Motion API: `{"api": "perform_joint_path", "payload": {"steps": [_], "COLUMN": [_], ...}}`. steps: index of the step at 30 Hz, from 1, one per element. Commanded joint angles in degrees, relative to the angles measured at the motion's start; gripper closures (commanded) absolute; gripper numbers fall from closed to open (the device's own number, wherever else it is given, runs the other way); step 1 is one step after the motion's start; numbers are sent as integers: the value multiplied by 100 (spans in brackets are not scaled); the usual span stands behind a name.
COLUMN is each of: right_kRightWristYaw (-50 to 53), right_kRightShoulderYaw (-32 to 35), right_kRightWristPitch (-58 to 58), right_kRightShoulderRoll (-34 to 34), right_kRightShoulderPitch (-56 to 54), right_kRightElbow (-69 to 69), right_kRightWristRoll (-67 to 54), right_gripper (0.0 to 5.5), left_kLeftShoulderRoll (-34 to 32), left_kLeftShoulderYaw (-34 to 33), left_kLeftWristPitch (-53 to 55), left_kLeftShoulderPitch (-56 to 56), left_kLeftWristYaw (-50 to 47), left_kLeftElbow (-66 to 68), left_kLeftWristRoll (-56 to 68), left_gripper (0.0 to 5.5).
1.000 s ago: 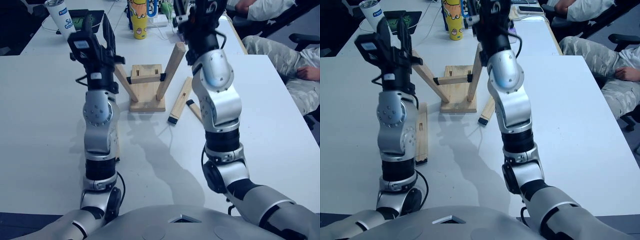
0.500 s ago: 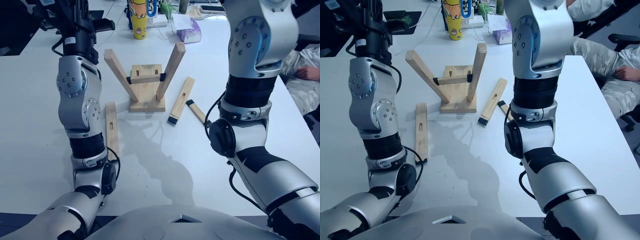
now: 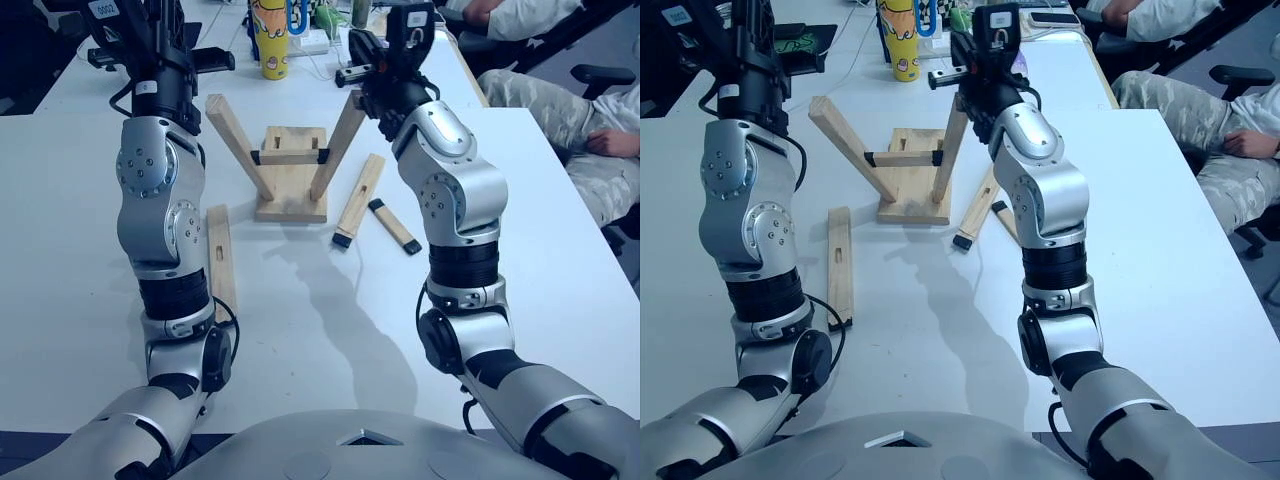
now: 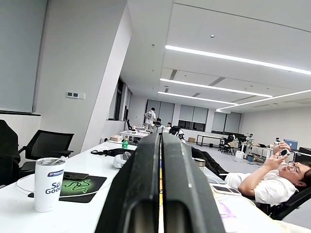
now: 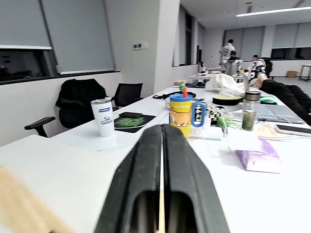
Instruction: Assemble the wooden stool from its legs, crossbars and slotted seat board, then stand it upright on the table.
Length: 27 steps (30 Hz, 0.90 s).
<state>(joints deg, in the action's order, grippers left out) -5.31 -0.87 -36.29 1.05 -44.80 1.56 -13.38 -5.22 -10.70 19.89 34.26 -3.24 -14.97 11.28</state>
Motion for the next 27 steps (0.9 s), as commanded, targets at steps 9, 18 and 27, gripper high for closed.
{"api": "perform_joint_path", "payload": {"steps": [9, 18, 27], "right_kRightWristYaw": [47, -528, -1295], "right_kRightShoulderYaw": [1158, 304, -1289], "right_kRightWristPitch": [1410, 442, -1464], "right_kRightShoulderRoll": [513, 440, 1441], "right_kRightShoulderPitch": [-2148, -1008, 1006], "right_kRightElbow": [-351, -695, 276], "right_kRightWristRoll": [-306, -679, -580], "right_gripper": [549, 549, 549], "left_kLeftShoulderRoll": [80, 151, 65], "left_kLeftShoulderYaw": [2, 38, -57], "left_kLeftWristPitch": [-52, -105, -133], "left_kLeftShoulderPitch": [-297, -424, -411], "left_kLeftWristYaw": [-58, -153, -127], "left_kLeftElbow": [23, -51, -11], "left_kLeftWristRoll": [-21, -46, -20], "left_gripper": [546, 546, 546]}}
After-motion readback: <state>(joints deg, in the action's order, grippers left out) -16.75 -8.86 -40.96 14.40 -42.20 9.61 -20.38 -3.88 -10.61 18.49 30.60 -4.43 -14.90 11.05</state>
